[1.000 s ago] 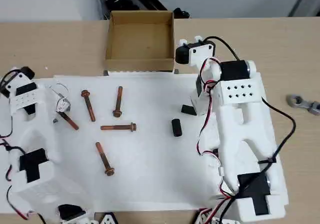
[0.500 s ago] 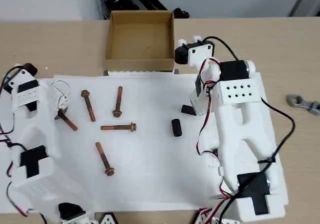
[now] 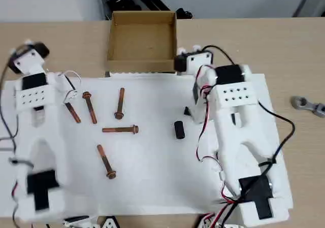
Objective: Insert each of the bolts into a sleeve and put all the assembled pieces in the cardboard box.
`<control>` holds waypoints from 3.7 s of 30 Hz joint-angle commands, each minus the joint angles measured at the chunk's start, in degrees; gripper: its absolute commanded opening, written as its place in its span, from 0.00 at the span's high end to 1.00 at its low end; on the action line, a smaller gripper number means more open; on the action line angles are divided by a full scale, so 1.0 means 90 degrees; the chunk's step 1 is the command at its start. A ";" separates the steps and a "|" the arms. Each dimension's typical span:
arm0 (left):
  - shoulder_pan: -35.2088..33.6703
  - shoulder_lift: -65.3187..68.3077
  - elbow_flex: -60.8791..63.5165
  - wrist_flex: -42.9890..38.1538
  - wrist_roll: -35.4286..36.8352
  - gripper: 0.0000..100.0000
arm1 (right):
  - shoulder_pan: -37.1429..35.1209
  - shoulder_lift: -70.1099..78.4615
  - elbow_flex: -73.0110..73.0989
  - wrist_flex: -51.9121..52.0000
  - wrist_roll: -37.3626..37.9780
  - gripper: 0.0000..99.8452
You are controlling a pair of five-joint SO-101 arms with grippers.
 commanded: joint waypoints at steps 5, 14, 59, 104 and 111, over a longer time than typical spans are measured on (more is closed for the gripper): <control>0.0000 -0.1866 0.0347 0.0557 -0.0420 0.99 | -0.0767 -0.0034 0.0635 -0.0777 -0.0195 0.79; -0.0381 -0.2481 0.1509 0.0010 -0.0557 0.99 | -0.1343 -0.0024 0.0645 -0.1206 -0.0752 0.79; -0.0410 -0.2471 0.1734 -0.0137 -0.0557 0.99 | -0.1343 0.1851 0.1592 -0.3238 -0.1426 1.00; 0.1846 -0.2510 -0.0044 -0.0625 -0.1094 0.99 | 0.0317 -0.7643 0.5441 -0.3941 -0.0938 1.00; 0.1856 -0.2540 -0.0044 -0.0615 -0.1094 0.99 | 0.0601 -0.8991 0.4484 -0.2564 -0.0010 1.00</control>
